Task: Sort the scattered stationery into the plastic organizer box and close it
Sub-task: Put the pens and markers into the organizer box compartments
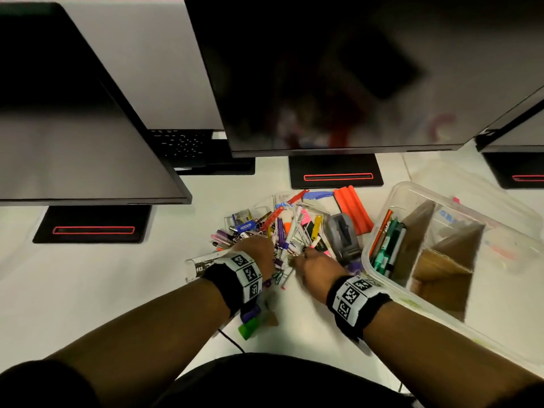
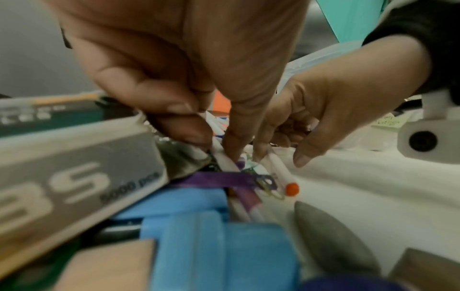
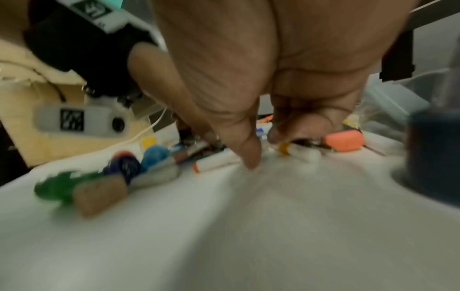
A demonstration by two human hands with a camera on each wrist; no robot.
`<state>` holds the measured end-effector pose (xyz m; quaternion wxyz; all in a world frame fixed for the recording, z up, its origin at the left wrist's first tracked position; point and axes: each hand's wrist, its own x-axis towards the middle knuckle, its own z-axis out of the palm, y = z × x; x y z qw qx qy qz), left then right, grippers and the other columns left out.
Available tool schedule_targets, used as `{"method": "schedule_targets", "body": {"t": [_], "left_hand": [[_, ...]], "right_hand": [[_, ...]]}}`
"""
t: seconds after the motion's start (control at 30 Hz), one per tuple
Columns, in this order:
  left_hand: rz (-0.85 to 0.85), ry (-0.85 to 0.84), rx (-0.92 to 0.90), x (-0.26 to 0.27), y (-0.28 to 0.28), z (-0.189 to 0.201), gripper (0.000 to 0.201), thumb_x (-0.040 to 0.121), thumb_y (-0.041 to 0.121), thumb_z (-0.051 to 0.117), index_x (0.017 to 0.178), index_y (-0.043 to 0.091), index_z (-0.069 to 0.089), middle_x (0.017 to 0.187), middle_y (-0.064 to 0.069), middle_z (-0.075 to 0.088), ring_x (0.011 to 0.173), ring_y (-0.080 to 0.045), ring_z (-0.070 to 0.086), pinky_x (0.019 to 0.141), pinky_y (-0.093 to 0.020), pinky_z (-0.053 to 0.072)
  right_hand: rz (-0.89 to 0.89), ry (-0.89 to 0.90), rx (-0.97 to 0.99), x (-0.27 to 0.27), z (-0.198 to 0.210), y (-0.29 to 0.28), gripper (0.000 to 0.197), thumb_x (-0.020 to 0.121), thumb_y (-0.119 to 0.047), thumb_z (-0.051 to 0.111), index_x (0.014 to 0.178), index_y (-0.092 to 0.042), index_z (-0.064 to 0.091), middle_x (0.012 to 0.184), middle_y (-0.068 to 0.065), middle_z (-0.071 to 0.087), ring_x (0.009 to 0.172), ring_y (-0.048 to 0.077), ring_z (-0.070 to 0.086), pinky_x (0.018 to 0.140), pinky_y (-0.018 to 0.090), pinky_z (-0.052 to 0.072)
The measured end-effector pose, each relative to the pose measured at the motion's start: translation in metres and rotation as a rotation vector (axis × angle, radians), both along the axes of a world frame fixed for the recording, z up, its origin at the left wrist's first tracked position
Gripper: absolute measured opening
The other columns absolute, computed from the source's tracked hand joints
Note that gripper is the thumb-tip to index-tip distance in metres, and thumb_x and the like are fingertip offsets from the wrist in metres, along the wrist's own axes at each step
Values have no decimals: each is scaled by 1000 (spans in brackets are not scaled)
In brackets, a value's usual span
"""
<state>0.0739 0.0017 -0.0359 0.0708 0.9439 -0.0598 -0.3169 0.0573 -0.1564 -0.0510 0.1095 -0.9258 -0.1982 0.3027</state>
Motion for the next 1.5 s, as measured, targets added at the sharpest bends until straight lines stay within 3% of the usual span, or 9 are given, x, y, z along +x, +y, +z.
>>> {"method": "schedule_targets", "body": {"t": [0.23, 0.37, 0.47, 0.63, 0.9, 1.17, 1.23, 1.33, 1.5], "left_hand": [[191, 3, -191, 7, 6, 2, 18, 84, 34, 55, 83, 16, 53, 81, -2, 57, 75, -19, 56, 63, -29, 44], [315, -138, -341, 17, 1, 10, 27, 94, 22, 39, 107, 2, 52, 93, -18, 60, 88, -32, 59, 72, -33, 42], [309, -215, -356, 24, -10, 11, 34, 97, 18, 35, 124, -1, 46, 114, -22, 60, 105, -35, 57, 84, -38, 44], [207, -169, -283, 29, -29, -2, 32, 93, 23, 49, 117, 3, 51, 118, -16, 57, 109, -30, 56, 88, -35, 44], [206, -45, -215, 35, -34, -10, 36, 86, 11, 56, 121, 4, 49, 123, -16, 58, 116, -32, 55, 94, -36, 45], [422, -11, -292, 36, 14, 10, 12, 81, 24, 55, 89, 15, 52, 90, -9, 57, 83, -26, 55, 69, -29, 40], [438, -1, -282, 33, 26, 13, 13, 84, 23, 52, 95, 17, 52, 87, -6, 54, 79, -25, 53, 67, -28, 39], [451, -8, -273, 24, 39, 12, 22, 92, 19, 43, 110, 8, 51, 99, -15, 58, 80, -26, 50, 69, -29, 37], [372, -2, -365, 4, 41, 12, 10, 92, 12, 44, 94, 19, 51, 99, -11, 60, 84, -25, 55, 73, -28, 41]], "right_hand": [[-88, -267, 163, -5, -3, -3, 17, 62, -15, 79, 77, -14, 71, 72, 6, 61, 65, 27, 62, 59, 28, 54], [-605, -218, 330, 9, 10, 4, 15, 88, -7, 51, 99, 1, 56, 95, 21, 61, 86, 32, 59, 68, 26, 39], [-797, -121, 307, 18, 13, 7, 30, 90, -2, 46, 120, 3, 47, 110, 24, 62, 100, 35, 61, 78, 30, 45], [-731, 21, 98, 21, 5, 11, 49, 89, -4, 51, 134, -2, 33, 136, 22, 39, 125, 36, 44, 104, 35, 38], [-689, 23, 88, 27, 1, 15, 33, 89, -9, 47, 121, -5, 43, 119, 21, 60, 110, 35, 58, 94, 39, 47], [-719, 158, 104, 26, 17, 15, 56, 78, -23, 66, 123, -3, 38, 121, 17, 59, 112, 34, 58, 93, 37, 50], [-722, 195, 80, 26, 18, 14, 48, 76, -23, 64, 116, -2, 46, 116, 16, 62, 107, 33, 60, 84, 34, 52], [-762, 315, 88, 26, 17, 11, 12, 80, -17, 56, 72, -10, 52, 85, 11, 67, 76, 24, 65, 61, 24, 49], [-837, 384, 135, 18, 15, 4, 30, 89, -19, 53, 61, -19, 42, 66, 2, 49, 55, 13, 50, 49, 20, 45]]}}
